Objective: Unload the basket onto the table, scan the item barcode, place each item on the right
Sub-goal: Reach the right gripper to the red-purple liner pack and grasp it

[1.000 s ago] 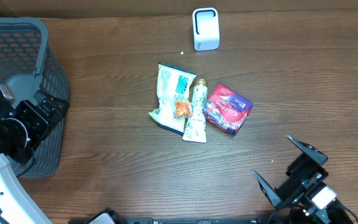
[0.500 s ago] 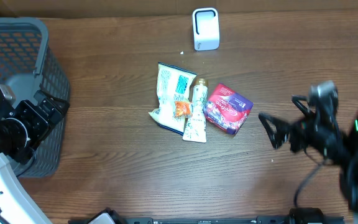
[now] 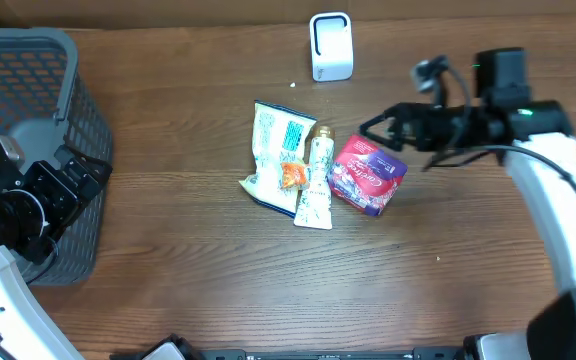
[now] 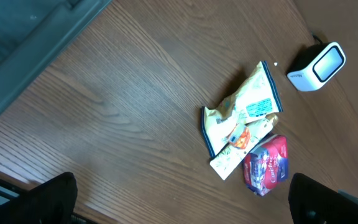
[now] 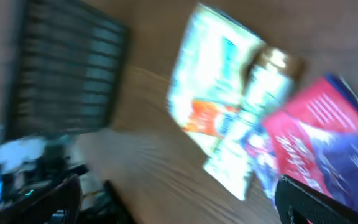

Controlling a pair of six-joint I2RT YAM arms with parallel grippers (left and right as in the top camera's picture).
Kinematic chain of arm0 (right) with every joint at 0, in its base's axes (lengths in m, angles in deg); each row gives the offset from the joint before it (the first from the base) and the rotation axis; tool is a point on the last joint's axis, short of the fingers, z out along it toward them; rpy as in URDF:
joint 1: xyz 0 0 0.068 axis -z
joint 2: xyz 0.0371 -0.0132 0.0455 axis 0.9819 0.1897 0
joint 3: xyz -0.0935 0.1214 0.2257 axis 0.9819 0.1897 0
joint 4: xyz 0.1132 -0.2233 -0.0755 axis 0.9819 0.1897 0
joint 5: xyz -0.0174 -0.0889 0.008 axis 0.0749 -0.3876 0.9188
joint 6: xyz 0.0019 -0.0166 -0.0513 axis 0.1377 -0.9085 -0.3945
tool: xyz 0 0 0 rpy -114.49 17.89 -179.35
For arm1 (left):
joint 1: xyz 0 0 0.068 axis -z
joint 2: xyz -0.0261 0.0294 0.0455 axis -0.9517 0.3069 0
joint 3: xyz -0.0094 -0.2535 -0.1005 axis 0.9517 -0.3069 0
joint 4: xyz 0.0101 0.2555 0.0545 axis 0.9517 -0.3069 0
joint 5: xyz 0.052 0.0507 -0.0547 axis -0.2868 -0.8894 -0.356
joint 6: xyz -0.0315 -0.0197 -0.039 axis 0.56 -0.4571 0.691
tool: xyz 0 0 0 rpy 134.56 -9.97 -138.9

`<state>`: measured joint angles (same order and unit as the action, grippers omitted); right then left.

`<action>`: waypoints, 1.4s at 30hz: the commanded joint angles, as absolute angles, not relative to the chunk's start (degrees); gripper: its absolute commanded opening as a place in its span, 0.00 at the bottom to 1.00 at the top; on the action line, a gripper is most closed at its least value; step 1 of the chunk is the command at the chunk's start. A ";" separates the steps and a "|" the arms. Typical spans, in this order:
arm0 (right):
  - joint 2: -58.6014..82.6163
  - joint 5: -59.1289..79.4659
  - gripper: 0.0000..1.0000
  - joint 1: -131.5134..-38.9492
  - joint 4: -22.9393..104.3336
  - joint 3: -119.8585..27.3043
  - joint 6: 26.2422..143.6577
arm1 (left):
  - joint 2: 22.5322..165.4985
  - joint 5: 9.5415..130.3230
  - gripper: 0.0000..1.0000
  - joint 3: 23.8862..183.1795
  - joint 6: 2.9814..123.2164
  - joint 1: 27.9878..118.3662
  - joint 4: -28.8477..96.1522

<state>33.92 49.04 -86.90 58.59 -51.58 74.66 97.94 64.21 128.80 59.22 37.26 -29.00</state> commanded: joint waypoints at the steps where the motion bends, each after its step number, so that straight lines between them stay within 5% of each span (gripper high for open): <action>1: 35.93 18.29 1.00 -95.36 58.76 -52.74 87.75 | 98.03 64.36 1.00 128.60 57.93 37.65 -28.94; 8: 42.92 -8.16 1.00 -109.61 56.45 -52.74 94.48 | 98.03 64.36 1.00 128.60 57.93 37.65 -28.94; 21: 54.07 -23.35 0.98 -117.57 54.85 -52.74 87.05 | 98.03 64.36 1.00 128.60 57.93 37.65 -28.94; 25: 55.40 -23.37 0.78 -117.57 55.37 -52.71 87.07 | 98.03 64.38 1.00 128.60 57.93 37.65 -28.94; 30: 56.34 -23.39 0.36 -117.57 56.45 -52.76 87.33 | 98.03 64.38 1.00 128.60 57.93 37.65 -28.94; 36: 56.32 -23.37 0.04 -117.57 58.81 -53.83 88.05 | 98.03 64.38 1.00 128.58 57.93 37.65 -28.94; 42: 56.32 -23.17 0.04 -117.57 67.99 -63.23 91.05 | 98.03 64.38 1.00 128.58 57.93 37.65 -28.94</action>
<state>55.71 -23.28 -117.70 65.38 -56.76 88.62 97.94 64.21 128.80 59.24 37.26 -29.00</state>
